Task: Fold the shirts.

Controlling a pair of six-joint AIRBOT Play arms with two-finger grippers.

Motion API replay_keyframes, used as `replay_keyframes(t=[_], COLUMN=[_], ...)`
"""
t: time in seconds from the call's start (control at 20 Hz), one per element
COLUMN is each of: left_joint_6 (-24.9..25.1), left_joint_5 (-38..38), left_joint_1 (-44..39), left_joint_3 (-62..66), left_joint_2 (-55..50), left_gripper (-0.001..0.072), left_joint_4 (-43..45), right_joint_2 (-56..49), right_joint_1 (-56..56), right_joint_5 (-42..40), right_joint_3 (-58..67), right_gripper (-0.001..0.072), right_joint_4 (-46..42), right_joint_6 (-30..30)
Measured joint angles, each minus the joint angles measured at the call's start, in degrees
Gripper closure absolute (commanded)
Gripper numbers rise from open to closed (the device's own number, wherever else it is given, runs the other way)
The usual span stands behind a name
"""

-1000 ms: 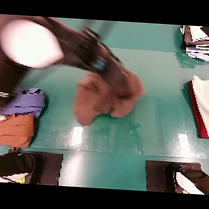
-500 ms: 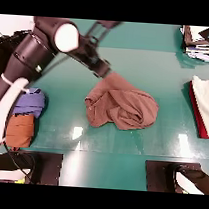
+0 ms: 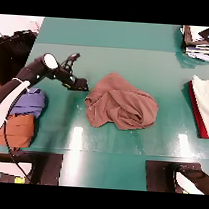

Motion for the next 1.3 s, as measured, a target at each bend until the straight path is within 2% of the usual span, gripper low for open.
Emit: replay_keyframes(t=[0.3,0.35,0.4,0.65,0.8,0.95,1.0,1.05,1.1,1.3], left_joint_6=[4.5,4.7,5.0,5.4,5.5,5.5,5.5,5.6,5.6,5.6], left_joint_5=[4.7,5.2,5.7,3.8,2.5,1.3,1.0,0.6,0.1,-0.9], left_joint_1=[-0.8,-1.4,-1.7,0.0,2.6,4.4,4.7,4.9,5.1,5.4], left_joint_3=[-3.2,-3.2,-3.0,2.2,6.9,10.6,11.3,11.8,12.1,12.7], left_joint_2=[-3.2,-3.4,-3.5,-3.0,-0.6,2.0,2.6,3.0,3.3,3.8], left_gripper=[0.021,0.0401,0.068,0.068,0.068,0.068,0.068,0.068,0.068,0.068], left_joint_4=[-10.0,-10.6,-11.3,-12.2,-10.8,-8.0,-7.1,-6.3,-5.5,-3.9], right_joint_2=[0.0,0.0,0.0,0.5,2.5,4.3,4.3,4.0,3.0,-3.6], right_joint_1=[0.0,0.0,0.0,0.0,-0.5,-3.4,-4.8,-6.0,-7.0,-7.0], right_joint_5=[0.0,0.0,0.2,4.5,6.3,4.1,2.7,1.4,-0.1,-6.6], right_joint_3=[0.0,0.0,0.0,-3.4,-13.3,-27.7,-32.7,-36.9,-41.1,-51.8], right_gripper=[0.0697,0.0698,0.0697,0.0697,0.0697,0.0688,0.0522,0.0284,0.0225,0.023], right_joint_4=[0.1,0.1,0.0,-3.4,-7.3,-6.2,-4.0,-1.5,1.4,14.2], right_joint_6=[0.0,0.0,0.0,1.5,4.1,5.8,6.1,6.0,5.3,-0.1])
